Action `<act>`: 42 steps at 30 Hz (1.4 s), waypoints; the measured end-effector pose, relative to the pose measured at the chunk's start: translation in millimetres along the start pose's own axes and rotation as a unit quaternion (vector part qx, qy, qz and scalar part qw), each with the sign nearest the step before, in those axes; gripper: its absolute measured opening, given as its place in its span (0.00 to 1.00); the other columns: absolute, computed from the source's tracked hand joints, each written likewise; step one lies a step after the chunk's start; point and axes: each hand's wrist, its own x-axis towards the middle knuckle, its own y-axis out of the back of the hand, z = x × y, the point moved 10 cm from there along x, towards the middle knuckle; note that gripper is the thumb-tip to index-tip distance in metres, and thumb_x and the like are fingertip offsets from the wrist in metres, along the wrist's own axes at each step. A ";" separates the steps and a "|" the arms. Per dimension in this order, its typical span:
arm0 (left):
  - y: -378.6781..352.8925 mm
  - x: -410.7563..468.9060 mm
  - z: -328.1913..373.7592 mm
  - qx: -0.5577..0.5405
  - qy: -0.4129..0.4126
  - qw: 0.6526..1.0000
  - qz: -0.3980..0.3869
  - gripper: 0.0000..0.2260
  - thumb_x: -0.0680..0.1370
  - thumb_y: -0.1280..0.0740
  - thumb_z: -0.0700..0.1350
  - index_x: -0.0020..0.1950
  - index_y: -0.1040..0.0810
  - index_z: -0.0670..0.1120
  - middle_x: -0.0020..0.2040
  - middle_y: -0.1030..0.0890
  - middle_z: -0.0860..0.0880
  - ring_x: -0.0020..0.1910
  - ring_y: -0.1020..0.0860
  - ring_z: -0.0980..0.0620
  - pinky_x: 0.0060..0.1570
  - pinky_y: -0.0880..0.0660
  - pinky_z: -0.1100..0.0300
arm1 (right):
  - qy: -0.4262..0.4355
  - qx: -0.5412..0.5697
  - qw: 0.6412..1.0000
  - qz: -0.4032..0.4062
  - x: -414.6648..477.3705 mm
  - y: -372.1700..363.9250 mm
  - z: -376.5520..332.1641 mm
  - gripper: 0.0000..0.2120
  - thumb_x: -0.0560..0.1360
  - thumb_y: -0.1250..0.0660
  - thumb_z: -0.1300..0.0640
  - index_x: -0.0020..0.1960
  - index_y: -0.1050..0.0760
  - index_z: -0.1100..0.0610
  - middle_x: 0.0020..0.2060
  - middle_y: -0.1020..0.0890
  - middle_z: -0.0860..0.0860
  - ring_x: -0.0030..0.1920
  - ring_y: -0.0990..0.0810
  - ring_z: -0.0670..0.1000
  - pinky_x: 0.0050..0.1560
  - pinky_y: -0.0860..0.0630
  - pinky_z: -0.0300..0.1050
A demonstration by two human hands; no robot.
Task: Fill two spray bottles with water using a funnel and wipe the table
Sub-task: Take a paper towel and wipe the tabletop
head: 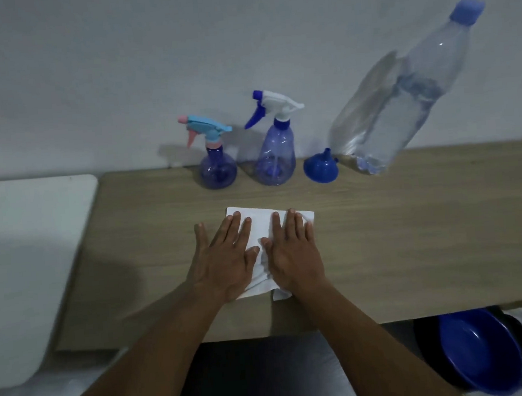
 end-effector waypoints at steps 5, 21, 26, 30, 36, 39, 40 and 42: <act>-5.3 -44.5 -83.2 -0.005 0.040 0.999 0.004 0.33 0.78 0.72 0.61 0.81 0.58 0.50 0.81 0.57 0.48 0.80 0.56 0.50 0.73 0.55 0.32 | 0.053 -0.006 0.999 -0.012 5.4 -18.9 -88.4 0.37 0.80 0.67 0.40 0.82 0.52 0.60 0.79 0.47 0.66 0.80 0.49 0.64 0.79 0.52 0.61; -18.6 -88.1 -9.0 -0.022 0.029 0.999 0.010 0.29 0.82 0.56 0.59 0.80 0.45 0.47 0.80 0.44 0.46 0.79 0.44 0.48 0.71 0.48 0.30 | 0.060 -0.011 0.998 -0.013 -64.7 -15.8 -27.6 0.32 0.83 0.54 0.40 0.79 0.39 0.59 0.76 0.36 0.65 0.77 0.36 0.63 0.76 0.40 0.59; -17.9 -65.3 86.5 -0.016 0.005 1.000 -0.005 0.29 0.83 0.57 0.59 0.80 0.44 0.45 0.80 0.43 0.45 0.79 0.43 0.47 0.70 0.47 0.29 | 0.044 -0.019 0.999 0.004 -86.3 -1.4 70.8 0.31 0.83 0.52 0.40 0.77 0.35 0.59 0.74 0.32 0.65 0.75 0.32 0.63 0.74 0.36 0.59; -15.3 -44.7 166.7 -0.024 -0.006 1.000 -0.001 0.30 0.82 0.63 0.59 0.79 0.46 0.45 0.80 0.44 0.46 0.79 0.45 0.48 0.71 0.49 0.30 | 0.031 -0.021 0.999 0.010 -102.8 10.2 153.0 0.31 0.82 0.51 0.40 0.77 0.33 0.58 0.73 0.30 0.64 0.73 0.30 0.62 0.73 0.35 0.59; -10.8 -6.5 283.0 -0.033 -0.035 0.999 0.009 0.30 0.82 0.61 0.60 0.80 0.48 0.46 0.81 0.47 0.47 0.80 0.48 0.49 0.72 0.51 0.30 | 0.024 -0.002 1.000 0.013 -121.2 30.3 273.0 0.35 0.83 0.62 0.37 0.80 0.40 0.57 0.77 0.37 0.63 0.78 0.38 0.61 0.77 0.45 0.56; -8.2 9.0 326.4 -0.043 -0.041 0.998 0.008 0.30 0.82 0.57 0.60 0.80 0.46 0.46 0.81 0.45 0.47 0.80 0.47 0.49 0.71 0.51 0.30 | 0.025 -0.001 1.000 0.007 -129.4 40.7 315.8 0.38 0.80 0.67 0.35 0.82 0.50 0.55 0.80 0.47 0.61 0.81 0.49 0.60 0.78 0.57 0.52; -7.3 13.6 338.9 -0.045 -0.043 0.998 0.006 0.30 0.82 0.57 0.60 0.80 0.47 0.46 0.81 0.46 0.47 0.80 0.47 0.49 0.71 0.52 0.31 | 0.022 0.000 1.000 0.005 -131.5 43.9 328.3 0.38 0.80 0.67 0.35 0.82 0.53 0.55 0.81 0.49 0.61 0.81 0.52 0.59 0.78 0.60 0.51; -4.5 22.4 362.5 -0.045 -0.053 0.998 0.004 0.30 0.81 0.60 0.60 0.80 0.52 0.46 0.81 0.50 0.47 0.80 0.52 0.49 0.72 0.55 0.32 | 0.012 0.005 1.000 0.001 -134.1 48.7 350.7 0.35 0.81 0.64 0.37 0.82 0.55 0.55 0.81 0.52 0.60 0.81 0.55 0.58 0.77 0.64 0.50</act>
